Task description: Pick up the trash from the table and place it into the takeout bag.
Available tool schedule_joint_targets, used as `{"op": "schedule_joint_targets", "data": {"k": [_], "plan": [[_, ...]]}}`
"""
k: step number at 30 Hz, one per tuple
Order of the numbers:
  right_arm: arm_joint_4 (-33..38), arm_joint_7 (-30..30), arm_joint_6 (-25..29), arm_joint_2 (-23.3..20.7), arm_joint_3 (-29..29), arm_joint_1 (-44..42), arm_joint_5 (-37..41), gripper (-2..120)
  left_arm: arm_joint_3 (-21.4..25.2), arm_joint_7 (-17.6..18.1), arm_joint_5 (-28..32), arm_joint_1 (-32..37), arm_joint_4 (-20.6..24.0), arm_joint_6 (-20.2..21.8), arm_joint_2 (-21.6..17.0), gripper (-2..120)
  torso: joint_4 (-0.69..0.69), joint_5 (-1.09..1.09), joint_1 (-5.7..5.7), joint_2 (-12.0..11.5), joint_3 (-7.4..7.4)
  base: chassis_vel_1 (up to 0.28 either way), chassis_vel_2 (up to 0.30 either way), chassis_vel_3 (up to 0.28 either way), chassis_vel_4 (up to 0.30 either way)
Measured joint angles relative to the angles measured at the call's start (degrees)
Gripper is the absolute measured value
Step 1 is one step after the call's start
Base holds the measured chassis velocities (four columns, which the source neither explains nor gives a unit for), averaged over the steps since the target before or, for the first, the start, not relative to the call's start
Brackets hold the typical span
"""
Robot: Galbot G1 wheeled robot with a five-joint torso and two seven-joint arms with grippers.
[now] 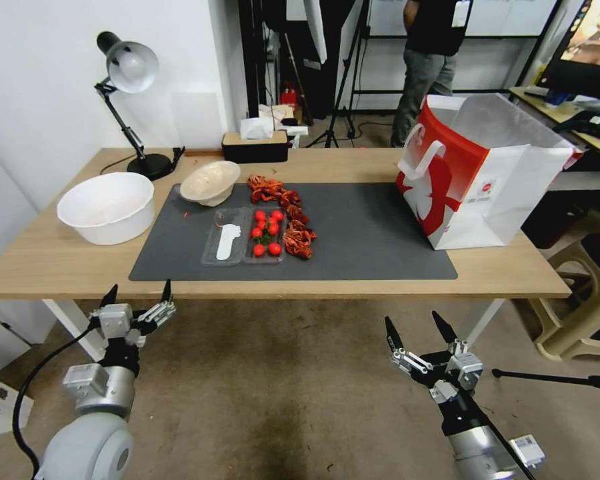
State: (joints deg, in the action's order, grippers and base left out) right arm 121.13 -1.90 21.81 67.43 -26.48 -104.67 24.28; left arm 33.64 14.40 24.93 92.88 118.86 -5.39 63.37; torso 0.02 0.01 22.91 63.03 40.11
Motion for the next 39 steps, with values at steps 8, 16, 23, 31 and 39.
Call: {"op": "schedule_joint_targets", "data": {"k": [8, 16, 23, 31, 39], "plan": [[0.00, 0.04, -0.09, -0.34, 0.15, 0.19, 0.06, 100, -2.12, 0.16, 3.37, -5.61, 0.75, 3.25, -3.16, 100, -0.08, -0.02, 0.01, 0.00, 0.00, 0.000, 0.000, 0.000, 0.000], [-0.04, 0.19, -0.28, -0.56, 0.98, 0.30, -0.10, 100, -6.61, 3.22, 15.03, -16.38, 1.03, 12.14, -9.33, 100, -0.04, 0.00, 0.01, -0.01, 0.01, 0.000, 0.000, 0.000, 0.000], [0.72, 0.22, -0.27, -0.05, 0.48, -1.01, -0.95, 100, -13.47, 14.77, 50.19, -40.80, -7.51, 24.54, -13.04, 100, -0.04, 0.00, 0.01, -0.01, 0.01, 0.000, 0.000, 0.000, 0.000], [0.80, 0.20, 0.13, 0.93, -0.03, -1.89, -1.91, 100, -17.65, 27.87, 71.25, -55.90, -17.03, 29.99, -9.56, 100, -0.02, 0.00, 0.01, -0.01, 0.01, 0.000, 0.000, 0.000, 0.000], [0.92, 0.13, 0.46, 1.47, -0.13, -2.34, -2.59, 100, -21.95, 31.22, 75.19, -63.69, -28.35, 30.54, -6.71, 100, -0.02, -0.01, 0.01, -0.01, 0.00, 0.000, 0.000, 0.000, 0.000]]}}
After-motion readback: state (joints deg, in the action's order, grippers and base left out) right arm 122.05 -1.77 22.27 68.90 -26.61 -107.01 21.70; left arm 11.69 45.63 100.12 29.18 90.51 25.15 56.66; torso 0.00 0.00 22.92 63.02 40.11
